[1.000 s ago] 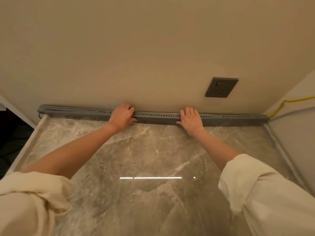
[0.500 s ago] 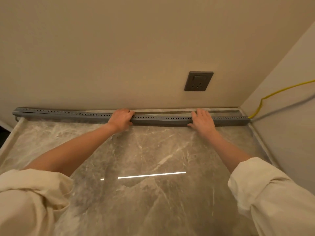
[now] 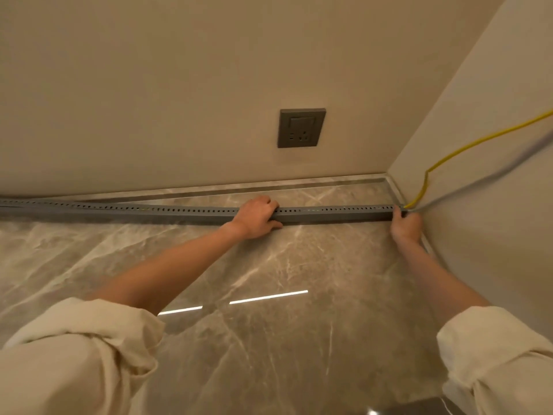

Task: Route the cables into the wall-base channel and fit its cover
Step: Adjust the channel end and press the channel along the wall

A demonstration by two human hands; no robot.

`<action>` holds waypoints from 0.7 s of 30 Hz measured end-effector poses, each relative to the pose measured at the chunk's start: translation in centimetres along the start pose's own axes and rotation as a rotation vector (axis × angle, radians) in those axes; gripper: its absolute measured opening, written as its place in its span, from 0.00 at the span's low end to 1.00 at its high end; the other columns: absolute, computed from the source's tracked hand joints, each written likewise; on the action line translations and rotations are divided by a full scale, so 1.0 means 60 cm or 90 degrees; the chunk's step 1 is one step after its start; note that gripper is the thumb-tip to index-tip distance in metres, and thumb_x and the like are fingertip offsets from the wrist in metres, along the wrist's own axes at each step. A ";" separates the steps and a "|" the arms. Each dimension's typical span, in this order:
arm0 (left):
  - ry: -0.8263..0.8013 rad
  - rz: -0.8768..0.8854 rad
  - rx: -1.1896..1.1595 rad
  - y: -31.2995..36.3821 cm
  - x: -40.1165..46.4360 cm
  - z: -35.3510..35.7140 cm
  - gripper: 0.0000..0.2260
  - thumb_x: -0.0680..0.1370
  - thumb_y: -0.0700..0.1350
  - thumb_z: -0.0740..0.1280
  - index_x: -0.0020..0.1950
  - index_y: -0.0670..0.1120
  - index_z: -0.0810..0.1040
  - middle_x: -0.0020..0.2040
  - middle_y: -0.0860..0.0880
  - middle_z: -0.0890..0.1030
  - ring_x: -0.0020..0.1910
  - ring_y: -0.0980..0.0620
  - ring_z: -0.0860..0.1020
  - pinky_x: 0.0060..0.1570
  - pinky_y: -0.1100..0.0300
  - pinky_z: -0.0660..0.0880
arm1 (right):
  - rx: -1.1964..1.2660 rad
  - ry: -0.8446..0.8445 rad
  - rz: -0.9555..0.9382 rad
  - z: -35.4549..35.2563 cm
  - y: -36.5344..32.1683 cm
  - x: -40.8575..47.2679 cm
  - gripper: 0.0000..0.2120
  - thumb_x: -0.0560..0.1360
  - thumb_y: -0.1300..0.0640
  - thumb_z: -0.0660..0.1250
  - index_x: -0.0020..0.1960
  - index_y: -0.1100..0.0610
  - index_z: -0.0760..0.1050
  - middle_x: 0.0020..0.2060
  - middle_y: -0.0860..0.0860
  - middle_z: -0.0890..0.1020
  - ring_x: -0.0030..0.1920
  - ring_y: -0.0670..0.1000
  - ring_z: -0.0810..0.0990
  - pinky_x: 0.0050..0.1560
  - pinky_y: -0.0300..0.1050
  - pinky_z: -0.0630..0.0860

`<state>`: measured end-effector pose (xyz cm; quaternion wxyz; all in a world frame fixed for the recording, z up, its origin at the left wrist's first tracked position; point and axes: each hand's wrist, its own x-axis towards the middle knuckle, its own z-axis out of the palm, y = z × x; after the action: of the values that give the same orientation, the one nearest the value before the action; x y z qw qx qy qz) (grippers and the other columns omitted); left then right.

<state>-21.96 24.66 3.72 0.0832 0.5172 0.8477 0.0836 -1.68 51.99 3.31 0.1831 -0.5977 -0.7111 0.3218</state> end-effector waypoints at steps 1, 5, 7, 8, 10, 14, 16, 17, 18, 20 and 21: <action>0.002 0.001 0.007 0.005 0.005 0.002 0.17 0.76 0.55 0.65 0.56 0.43 0.73 0.52 0.42 0.76 0.49 0.45 0.74 0.48 0.51 0.73 | 0.012 -0.017 -0.001 0.000 -0.001 0.012 0.23 0.79 0.50 0.59 0.57 0.71 0.74 0.55 0.67 0.79 0.52 0.65 0.79 0.45 0.53 0.75; 0.030 0.049 0.085 -0.008 0.008 -0.002 0.16 0.79 0.56 0.59 0.53 0.42 0.69 0.50 0.42 0.77 0.43 0.43 0.77 0.43 0.51 0.72 | 0.013 -0.025 -0.030 0.002 -0.015 0.043 0.25 0.79 0.48 0.58 0.53 0.72 0.76 0.51 0.69 0.81 0.51 0.66 0.80 0.43 0.54 0.75; 0.051 0.078 0.124 -0.028 0.000 -0.009 0.16 0.79 0.57 0.56 0.52 0.43 0.67 0.47 0.41 0.78 0.38 0.42 0.77 0.37 0.52 0.70 | 0.050 0.003 -0.041 0.002 -0.036 0.049 0.25 0.79 0.50 0.59 0.52 0.73 0.77 0.50 0.70 0.80 0.53 0.66 0.80 0.53 0.55 0.75; 0.061 0.090 0.143 -0.038 -0.004 -0.014 0.16 0.79 0.57 0.55 0.51 0.43 0.67 0.46 0.41 0.79 0.36 0.41 0.77 0.34 0.52 0.69 | 0.069 0.011 -0.048 0.003 -0.048 0.052 0.23 0.80 0.51 0.58 0.52 0.73 0.76 0.51 0.70 0.80 0.53 0.65 0.79 0.54 0.54 0.73; 0.076 0.104 0.175 -0.057 -0.007 -0.024 0.17 0.79 0.57 0.54 0.51 0.43 0.67 0.43 0.41 0.79 0.32 0.42 0.76 0.31 0.54 0.67 | 0.106 -0.004 -0.074 0.007 -0.075 0.059 0.21 0.80 0.53 0.58 0.52 0.72 0.76 0.53 0.69 0.80 0.54 0.64 0.78 0.53 0.52 0.72; 0.085 0.096 0.219 -0.087 0.003 -0.044 0.18 0.80 0.56 0.54 0.52 0.41 0.68 0.42 0.40 0.79 0.33 0.40 0.77 0.30 0.55 0.66 | 0.153 -0.030 -0.102 0.023 -0.122 0.078 0.18 0.79 0.55 0.60 0.52 0.72 0.75 0.54 0.68 0.79 0.56 0.64 0.78 0.55 0.55 0.72; 0.085 0.093 0.215 -0.094 0.012 -0.047 0.17 0.80 0.55 0.55 0.51 0.41 0.68 0.42 0.39 0.79 0.34 0.40 0.77 0.31 0.53 0.70 | 0.140 -0.020 -0.108 0.031 -0.137 0.087 0.19 0.79 0.55 0.60 0.51 0.73 0.75 0.52 0.70 0.79 0.55 0.65 0.78 0.53 0.57 0.71; 0.085 0.093 0.210 -0.096 0.017 -0.048 0.16 0.80 0.55 0.55 0.51 0.41 0.68 0.42 0.39 0.79 0.34 0.39 0.77 0.32 0.52 0.71 | 0.136 -0.014 -0.104 0.035 -0.142 0.093 0.20 0.80 0.55 0.59 0.52 0.74 0.75 0.53 0.70 0.79 0.55 0.65 0.78 0.53 0.57 0.71; 0.087 0.094 0.207 -0.097 0.022 -0.049 0.16 0.80 0.54 0.55 0.51 0.41 0.68 0.42 0.39 0.79 0.35 0.39 0.77 0.33 0.51 0.71 | 0.135 -0.006 -0.093 0.037 -0.146 0.098 0.20 0.80 0.55 0.58 0.52 0.73 0.75 0.53 0.70 0.79 0.55 0.66 0.77 0.53 0.57 0.71; 0.091 0.098 0.211 -0.102 0.032 -0.050 0.16 0.80 0.54 0.56 0.50 0.41 0.68 0.42 0.38 0.79 0.35 0.39 0.77 0.33 0.51 0.72 | 0.142 0.010 -0.063 0.040 -0.152 0.111 0.20 0.80 0.54 0.57 0.53 0.73 0.74 0.54 0.69 0.78 0.55 0.67 0.77 0.55 0.57 0.72; 0.092 0.099 0.215 -0.104 0.036 -0.050 0.16 0.80 0.54 0.56 0.51 0.40 0.68 0.42 0.38 0.79 0.34 0.39 0.77 0.33 0.51 0.71 | 0.148 0.015 -0.050 0.043 -0.154 0.118 0.21 0.81 0.53 0.56 0.54 0.73 0.74 0.54 0.69 0.79 0.55 0.68 0.78 0.57 0.59 0.73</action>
<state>-29.02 23.57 5.09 -0.0725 0.5800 0.8112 -0.0164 -11.64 57.51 6.80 0.2722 -0.5476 -0.6898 0.3876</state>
